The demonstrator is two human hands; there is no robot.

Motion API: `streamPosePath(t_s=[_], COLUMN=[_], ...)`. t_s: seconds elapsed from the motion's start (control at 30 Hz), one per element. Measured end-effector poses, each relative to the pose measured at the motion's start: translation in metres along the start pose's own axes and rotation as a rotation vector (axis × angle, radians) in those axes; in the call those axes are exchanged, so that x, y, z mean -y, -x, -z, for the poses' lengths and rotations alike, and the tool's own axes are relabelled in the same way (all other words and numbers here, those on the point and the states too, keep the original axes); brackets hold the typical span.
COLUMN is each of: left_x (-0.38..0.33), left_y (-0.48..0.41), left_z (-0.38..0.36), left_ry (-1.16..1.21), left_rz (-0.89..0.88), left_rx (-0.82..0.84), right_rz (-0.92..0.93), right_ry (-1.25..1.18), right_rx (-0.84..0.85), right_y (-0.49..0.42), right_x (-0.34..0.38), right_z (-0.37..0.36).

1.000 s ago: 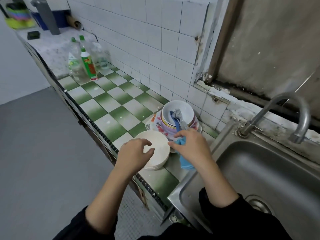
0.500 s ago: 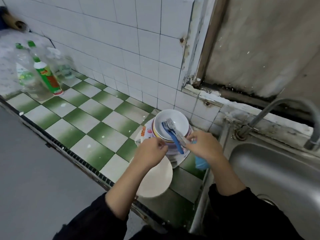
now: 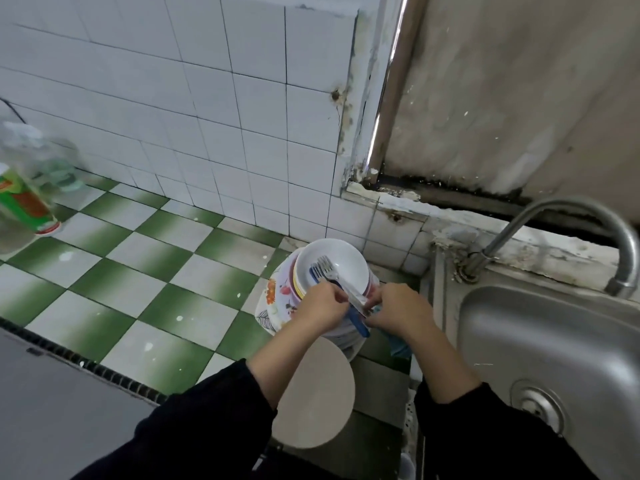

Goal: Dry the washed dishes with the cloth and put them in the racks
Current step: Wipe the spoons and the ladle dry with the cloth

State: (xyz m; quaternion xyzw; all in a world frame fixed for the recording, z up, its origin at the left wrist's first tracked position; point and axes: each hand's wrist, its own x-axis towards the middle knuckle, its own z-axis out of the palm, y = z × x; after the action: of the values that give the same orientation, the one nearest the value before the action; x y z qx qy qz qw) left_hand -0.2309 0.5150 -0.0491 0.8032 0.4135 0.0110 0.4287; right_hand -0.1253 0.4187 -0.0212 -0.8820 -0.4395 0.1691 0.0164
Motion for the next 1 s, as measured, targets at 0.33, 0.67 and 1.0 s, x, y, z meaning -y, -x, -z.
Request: streamPosePath(t_s=[0.33,0.67,1.0], left_x=[-0.019,-0.035,-0.048], left_y=[0.005,0.039,0.073], left_z=[0.002,0.001,0.011], left_ry=[0.305,0.806,1.027], left_rz=[0.195,0.334,0.130], left_rx=[-0.071,-0.064,-0.188], right_rz=[0.117,0.385,-0.224], right_ry=[-0.116,-0.598,-2.076], right_rx=[-0.468,-0.387,-0.068], right_y=[0.021,0.050,0.067], right_x=[-0.001,-0.014,-0.027], right_z=[-0.018,-0.007,0.038])
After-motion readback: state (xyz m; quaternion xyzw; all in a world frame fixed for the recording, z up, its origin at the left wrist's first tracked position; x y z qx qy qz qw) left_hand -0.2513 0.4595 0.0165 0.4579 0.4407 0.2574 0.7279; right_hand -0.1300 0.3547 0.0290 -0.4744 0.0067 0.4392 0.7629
